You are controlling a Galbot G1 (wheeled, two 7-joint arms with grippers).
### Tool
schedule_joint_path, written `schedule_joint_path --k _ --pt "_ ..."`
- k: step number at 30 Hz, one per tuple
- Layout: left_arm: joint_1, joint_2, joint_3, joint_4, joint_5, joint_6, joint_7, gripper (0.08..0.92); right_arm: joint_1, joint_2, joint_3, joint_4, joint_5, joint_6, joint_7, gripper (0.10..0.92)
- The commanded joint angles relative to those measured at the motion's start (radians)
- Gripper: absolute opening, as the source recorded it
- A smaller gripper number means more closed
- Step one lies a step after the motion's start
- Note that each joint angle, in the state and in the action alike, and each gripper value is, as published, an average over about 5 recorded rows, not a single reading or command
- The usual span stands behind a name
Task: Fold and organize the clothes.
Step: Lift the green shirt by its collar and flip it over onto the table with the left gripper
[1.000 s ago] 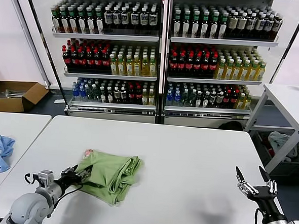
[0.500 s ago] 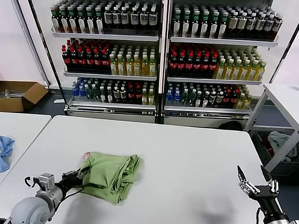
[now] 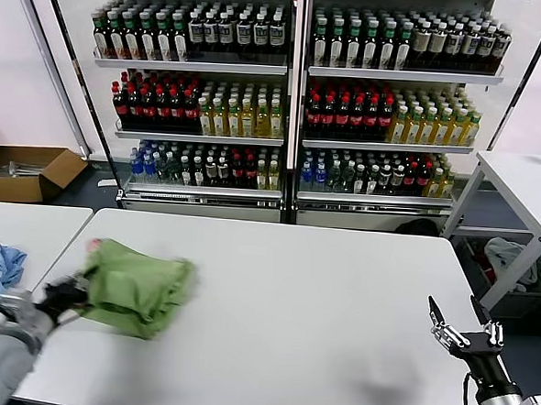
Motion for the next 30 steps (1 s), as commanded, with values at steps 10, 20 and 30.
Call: schedule_joint_path --k 10,20,30 --pt "-0.043 0.028 0.021 -0.133 0.030 0.093 -0.075 0.120 0.004 0.004 -0.001 -0.002 0.007 0.002 0.001 0.823" --pt "-0.142 -0.218 0.658 -0.241 0.035 0.175 -0.397 0.120 -0.016 0.027 0.005 0.024 -0.002 -0.001 0.001 0.823" --pt "-0.347 -0.308 0.777 -0.228 -0.455 0.170 -0.631 0.120 -0.034 0.021 0.004 0.049 -0.007 -0.032 0.007 0.823"
